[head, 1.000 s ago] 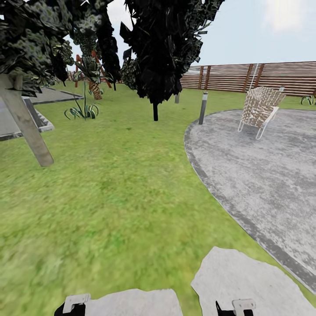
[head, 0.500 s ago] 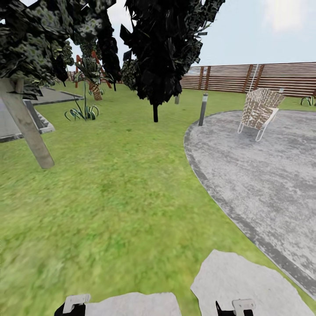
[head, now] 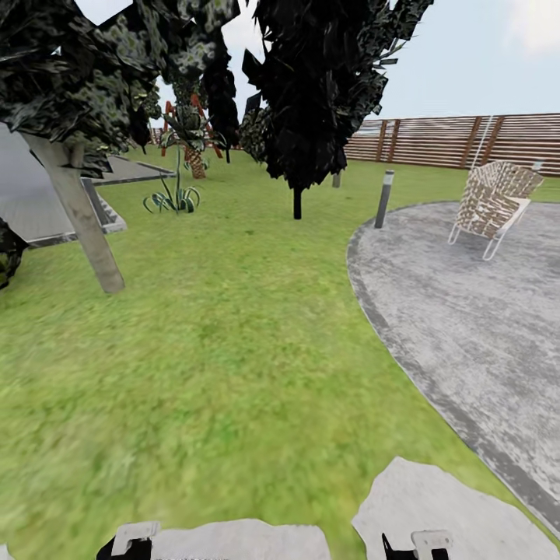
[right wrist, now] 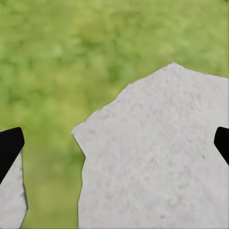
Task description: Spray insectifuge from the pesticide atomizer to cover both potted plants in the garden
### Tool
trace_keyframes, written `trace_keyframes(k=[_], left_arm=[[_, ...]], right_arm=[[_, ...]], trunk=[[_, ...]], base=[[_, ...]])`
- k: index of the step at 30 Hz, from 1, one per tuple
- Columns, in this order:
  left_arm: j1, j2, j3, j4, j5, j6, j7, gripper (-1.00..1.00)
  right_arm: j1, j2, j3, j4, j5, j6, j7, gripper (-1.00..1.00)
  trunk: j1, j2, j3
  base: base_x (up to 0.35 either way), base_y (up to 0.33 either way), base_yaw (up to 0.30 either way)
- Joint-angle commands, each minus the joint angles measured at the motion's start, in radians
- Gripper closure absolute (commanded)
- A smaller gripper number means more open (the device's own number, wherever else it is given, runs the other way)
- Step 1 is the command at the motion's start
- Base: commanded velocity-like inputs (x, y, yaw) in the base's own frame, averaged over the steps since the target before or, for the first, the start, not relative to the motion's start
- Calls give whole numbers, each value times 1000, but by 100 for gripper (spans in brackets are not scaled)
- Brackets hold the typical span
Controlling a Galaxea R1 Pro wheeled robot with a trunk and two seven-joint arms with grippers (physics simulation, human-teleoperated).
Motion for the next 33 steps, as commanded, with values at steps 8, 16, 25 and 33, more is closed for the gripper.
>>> trace_keyframes(k=[8,16,25,33], left_arm=[[-1,0,0,0,6,-3,-1,100],[-1,0,0,1,6,-3,-1,100],[-1,0,0,1,6,-2,-1,100],[-1,0,0,1,6,-2,-1,100]], right_arm=[[0,-1,0,1,4,-3,-1,-100],[0,0,0,2,4,-3,-1,-100],[0,1,1,2,3,-3,-1,-100],[0,1,1,0,4,-1,-1,-100]], trunk=[[0,0,4],[0,0,6],[0,0,6],[0,0,6]], base=[[0,0,251],[0,0,269],[0,0,277],[0,0,279]])
